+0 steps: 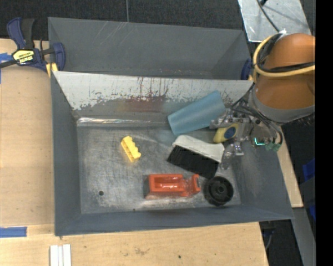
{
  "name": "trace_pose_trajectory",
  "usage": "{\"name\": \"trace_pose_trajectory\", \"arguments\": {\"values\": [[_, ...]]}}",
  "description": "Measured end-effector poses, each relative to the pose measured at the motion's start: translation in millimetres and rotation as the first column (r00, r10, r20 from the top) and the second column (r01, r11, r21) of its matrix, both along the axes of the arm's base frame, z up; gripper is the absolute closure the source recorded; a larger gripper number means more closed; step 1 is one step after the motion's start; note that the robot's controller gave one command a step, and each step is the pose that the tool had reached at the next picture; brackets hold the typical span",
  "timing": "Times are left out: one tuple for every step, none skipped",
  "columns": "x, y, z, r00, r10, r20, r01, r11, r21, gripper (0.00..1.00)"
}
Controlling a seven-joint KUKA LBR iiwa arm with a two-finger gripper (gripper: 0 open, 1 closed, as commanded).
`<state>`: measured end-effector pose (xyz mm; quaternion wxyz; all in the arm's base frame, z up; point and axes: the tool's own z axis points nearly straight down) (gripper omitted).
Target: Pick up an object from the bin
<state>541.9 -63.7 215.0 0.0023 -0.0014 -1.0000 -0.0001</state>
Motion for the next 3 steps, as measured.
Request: {"name": "trace_pose_trajectory", "arguments": {"values": [[1.6, 0, 4, 1.000, 0.002, 0.008, -0.002, 1.000, -0.001, 0.00], [4.4, -2, -26, 0.998, 0.059, 0.016, -0.059, 0.998, -0.002, 0.00], [6.8, -13, -95, 0.999, 0.044, 0.012, -0.044, 0.999, -0.002, 0.00]]}}
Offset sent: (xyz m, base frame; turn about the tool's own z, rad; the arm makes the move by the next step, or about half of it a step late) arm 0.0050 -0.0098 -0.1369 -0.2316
